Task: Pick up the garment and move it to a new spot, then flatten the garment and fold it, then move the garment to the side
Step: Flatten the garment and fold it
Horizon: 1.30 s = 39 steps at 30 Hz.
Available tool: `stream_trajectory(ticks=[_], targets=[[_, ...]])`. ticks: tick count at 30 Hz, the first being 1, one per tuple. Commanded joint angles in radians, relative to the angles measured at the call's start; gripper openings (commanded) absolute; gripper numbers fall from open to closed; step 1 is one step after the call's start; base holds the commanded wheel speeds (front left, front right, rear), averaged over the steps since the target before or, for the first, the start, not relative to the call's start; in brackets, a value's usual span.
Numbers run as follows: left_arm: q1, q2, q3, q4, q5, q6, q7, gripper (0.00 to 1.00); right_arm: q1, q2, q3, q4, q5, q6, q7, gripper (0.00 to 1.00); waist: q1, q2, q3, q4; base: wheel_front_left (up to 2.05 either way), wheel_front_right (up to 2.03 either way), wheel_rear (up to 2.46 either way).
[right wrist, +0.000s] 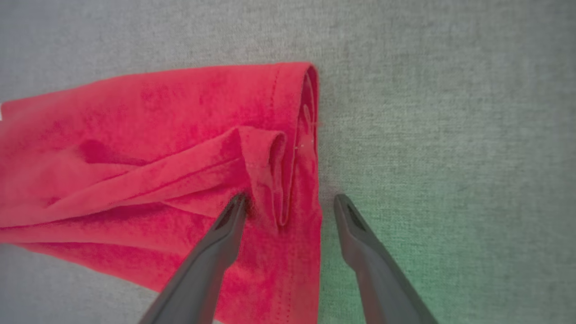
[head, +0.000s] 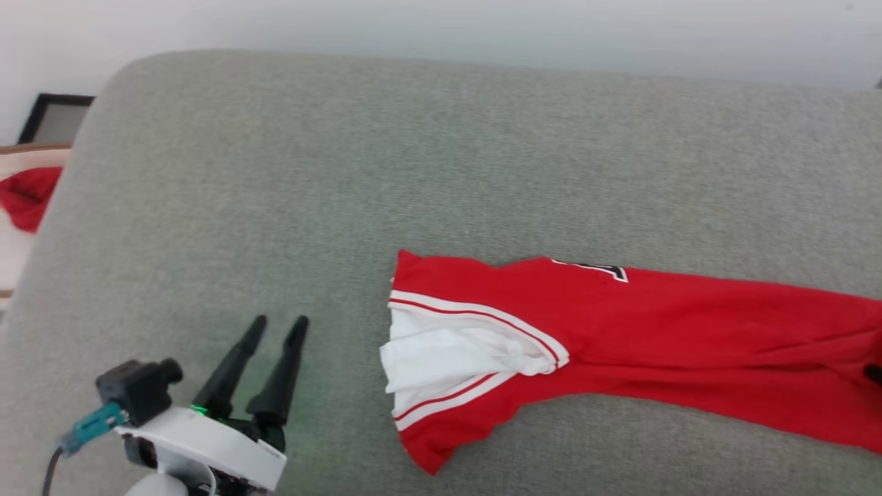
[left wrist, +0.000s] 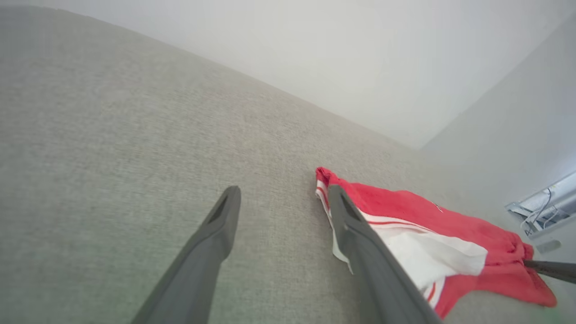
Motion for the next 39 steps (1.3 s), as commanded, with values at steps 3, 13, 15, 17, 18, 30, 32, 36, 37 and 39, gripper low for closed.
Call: stream_trajectory(ticks=[3,13,15,17,18,30,32,36,37,39], targets=[[0.038,-0.077,0.123,0.025,0.102,-0.005,0.001,1.0,-0.013,0.007,-0.024,0.019,-0.017,-0.001,0.023,1.0,0.0,0.0,-0.012,0.041,0.0,0.0,0.0],[0.07,-0.246,0.381,0.009,0.476,-0.054,0.001,1.0,-0.079,0.033,-0.064,0.062,-0.076,0.0,0.132,1.0,0.0,0.0,-0.017,0.077,0.0,0.0,0.0],[0.071,-0.261,0.398,0.019,0.533,-0.061,0.001,1.0,-0.086,0.044,-0.069,0.068,-0.089,-0.001,0.155,1.0,0.0,0.0,-0.014,0.078,0.0,0.0,0.0],[0.068,-0.289,0.411,0.026,0.564,-0.068,0.001,1.0,-0.085,0.055,-0.074,0.071,-0.101,-0.001,0.175,1.0,0.0,0.0,-0.01,0.079,0.0,0.0,0.0],[0.068,-0.299,0.417,0.031,0.579,-0.069,0.001,1.0,-0.083,0.063,-0.08,0.074,-0.102,-0.001,0.182,1.0,0.0,0.0,-0.007,0.078,0.0,0.0,0.0],[0.054,-0.323,0.427,0.054,0.604,-0.075,0.001,1.0,-0.044,0.093,-0.123,0.055,-0.146,-0.001,0.185,0.0,0.0,0.0,0.021,0.058,0.0,0.0,0.0],[0.056,-0.316,0.431,0.054,0.601,-0.075,0.001,1.0,-0.055,0.084,-0.137,0.054,-0.144,-0.001,0.172,0.0,0.0,0.0,0.022,0.051,0.0,0.0,0.0],[0.068,-0.304,0.447,0.045,0.598,-0.075,0.001,1.0,-0.085,0.067,-0.162,0.056,-0.145,-0.001,0.141,0.0,0.0,0.0,0.023,0.031,0.0,0.0,0.0],[0.073,-0.302,0.449,0.043,0.599,-0.075,0.001,1.0,-0.091,0.059,-0.171,0.057,-0.143,-0.001,0.131,0.0,0.0,0.0,0.024,0.025,0.0,0.0,0.0],[0.081,-0.298,0.458,0.036,0.604,-0.075,0.001,1.0,-0.101,0.044,-0.189,0.064,-0.145,-0.001,0.112,0.0,0.0,0.0,0.027,0.013,0.0,0.0,0.0]])
